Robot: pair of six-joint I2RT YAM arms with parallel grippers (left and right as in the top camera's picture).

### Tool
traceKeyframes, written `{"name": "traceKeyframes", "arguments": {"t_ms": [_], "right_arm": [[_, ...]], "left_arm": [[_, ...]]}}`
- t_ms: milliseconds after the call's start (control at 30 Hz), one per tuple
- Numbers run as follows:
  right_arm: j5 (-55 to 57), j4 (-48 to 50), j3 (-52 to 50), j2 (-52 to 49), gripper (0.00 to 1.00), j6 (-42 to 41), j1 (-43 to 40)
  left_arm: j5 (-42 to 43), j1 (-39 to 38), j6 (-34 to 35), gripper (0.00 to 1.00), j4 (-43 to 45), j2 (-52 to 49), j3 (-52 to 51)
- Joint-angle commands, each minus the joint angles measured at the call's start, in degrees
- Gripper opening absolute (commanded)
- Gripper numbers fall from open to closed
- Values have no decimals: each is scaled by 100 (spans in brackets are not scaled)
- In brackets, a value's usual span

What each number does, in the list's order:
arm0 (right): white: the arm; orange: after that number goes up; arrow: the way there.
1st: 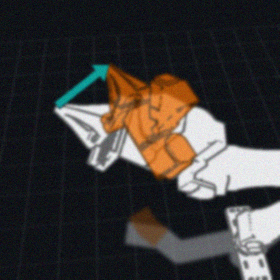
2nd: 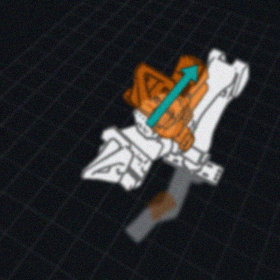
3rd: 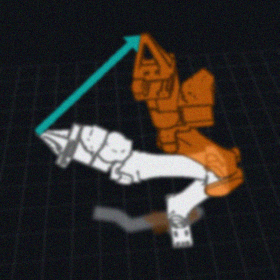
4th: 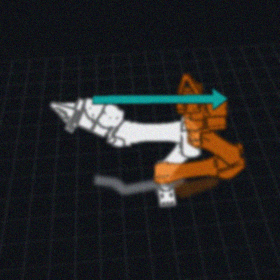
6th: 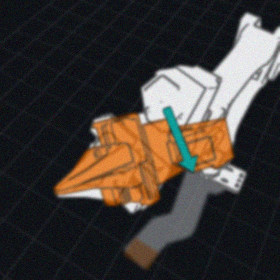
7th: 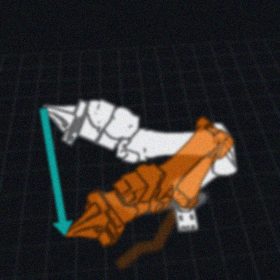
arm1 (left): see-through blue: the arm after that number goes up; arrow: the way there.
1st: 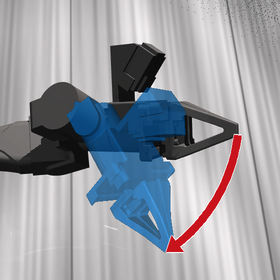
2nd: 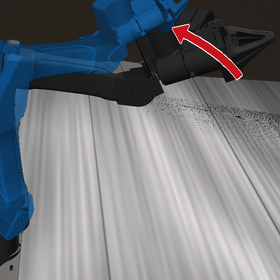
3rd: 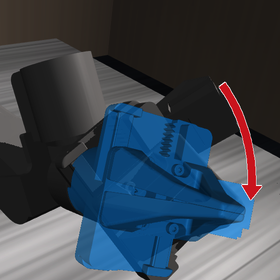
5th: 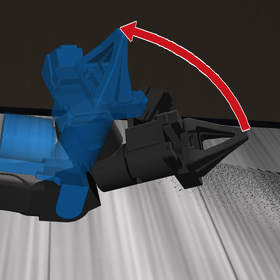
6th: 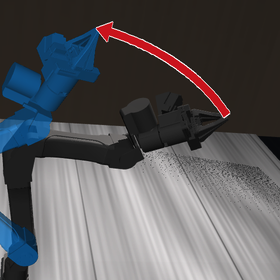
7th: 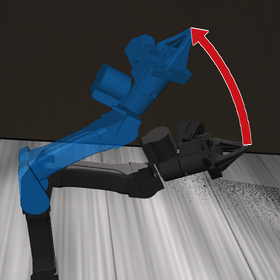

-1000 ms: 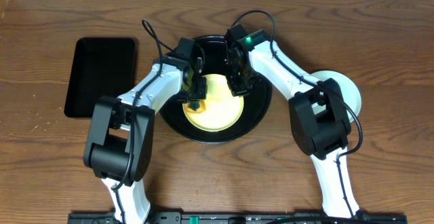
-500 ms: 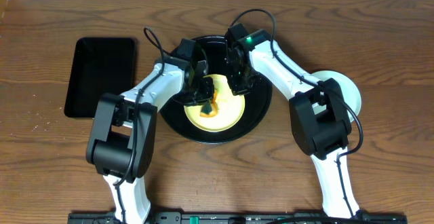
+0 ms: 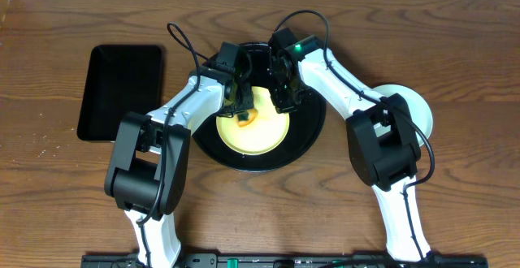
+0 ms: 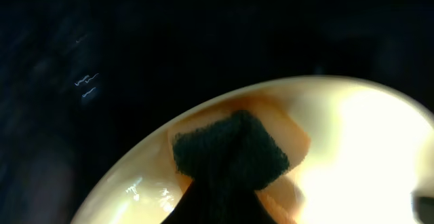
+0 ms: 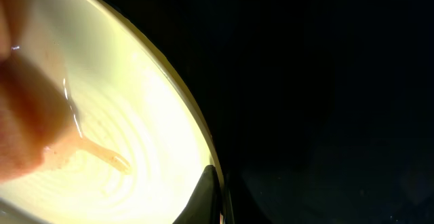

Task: Clean dirty plates on tray and stack at the side
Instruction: 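Lower the sponge onto the yellow plate and scrub with the left gripper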

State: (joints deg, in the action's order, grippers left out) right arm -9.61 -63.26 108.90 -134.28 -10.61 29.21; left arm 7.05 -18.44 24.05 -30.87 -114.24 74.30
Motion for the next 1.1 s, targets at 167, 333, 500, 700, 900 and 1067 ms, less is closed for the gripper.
{"name": "traceKeyframes", "arguments": {"t_ms": [167,333,500,700,900,1067], "right_arm": [[50,0,-114,13,1,39,-42],[24,11,-114,13,1,39,-42],[24,7,-114,13,1,37,-42],[-39,17,-114,13,1,35,-39],[-125,46,-114,13,1,35,-35],[-142,72,-114,13,2,-7,-35]], "left_arm": [[1257,68,306,8,-1279,-203,-197],[2669,68,105,8,-848,-203,-197],[2234,74,114,8,-151,-203,-197],[-551,74,789,7,-11,-203,-197],[-1679,74,1252,7,-323,-201,-190],[-1674,72,1248,7,-1082,-142,17]]}}
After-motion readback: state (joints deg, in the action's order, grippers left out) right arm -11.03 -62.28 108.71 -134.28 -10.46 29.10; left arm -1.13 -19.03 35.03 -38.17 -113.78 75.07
